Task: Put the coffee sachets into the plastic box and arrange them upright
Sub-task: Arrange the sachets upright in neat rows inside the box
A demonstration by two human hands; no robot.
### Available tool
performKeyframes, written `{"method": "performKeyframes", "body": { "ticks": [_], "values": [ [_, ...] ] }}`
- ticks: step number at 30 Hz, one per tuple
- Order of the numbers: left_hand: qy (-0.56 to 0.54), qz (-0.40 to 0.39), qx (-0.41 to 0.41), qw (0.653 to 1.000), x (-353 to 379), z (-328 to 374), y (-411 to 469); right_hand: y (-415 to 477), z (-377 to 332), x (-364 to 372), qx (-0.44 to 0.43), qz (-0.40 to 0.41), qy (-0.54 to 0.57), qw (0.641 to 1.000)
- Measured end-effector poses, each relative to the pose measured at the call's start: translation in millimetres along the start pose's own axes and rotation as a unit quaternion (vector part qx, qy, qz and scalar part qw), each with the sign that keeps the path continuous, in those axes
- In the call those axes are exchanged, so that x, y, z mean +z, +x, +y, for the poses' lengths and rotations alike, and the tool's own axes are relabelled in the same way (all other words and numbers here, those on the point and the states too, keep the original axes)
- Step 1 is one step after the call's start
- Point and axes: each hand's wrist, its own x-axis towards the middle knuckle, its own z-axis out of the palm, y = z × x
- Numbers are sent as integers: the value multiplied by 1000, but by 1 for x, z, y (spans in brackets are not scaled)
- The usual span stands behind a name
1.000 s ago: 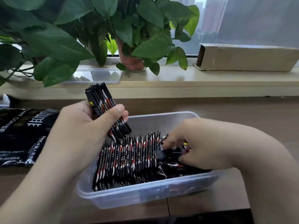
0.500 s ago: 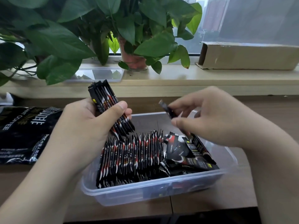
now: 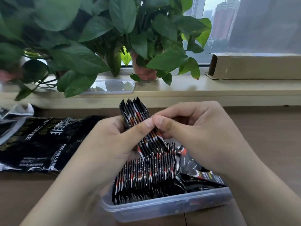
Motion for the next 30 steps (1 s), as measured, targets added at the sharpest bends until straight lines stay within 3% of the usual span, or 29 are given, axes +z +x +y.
{"method": "performKeyframes", "body": {
  "ticks": [6,12,14,17,20,26,30],
  "values": [
    [13,57,11,998,-7,-5,8,0,-3,-7,-18,-88,-70,993],
    [62,67,15,996,-17,-22,17,3,2,-58,-14,24,-190,981],
    [76,65,17,995,-13,-24,18,4,7,-66,27,-31,-296,954],
    [84,65,20,994,-12,-25,19,6,21,-55,52,-140,-447,882],
    [97,60,25,993,-10,-25,19,9,34,-41,48,-227,-491,840],
    [121,59,35,990,-8,-24,17,9,40,-37,35,-286,-514,808],
    [100,77,26,992,-3,-20,13,10,39,-38,45,-297,-473,828]
  ]
}}
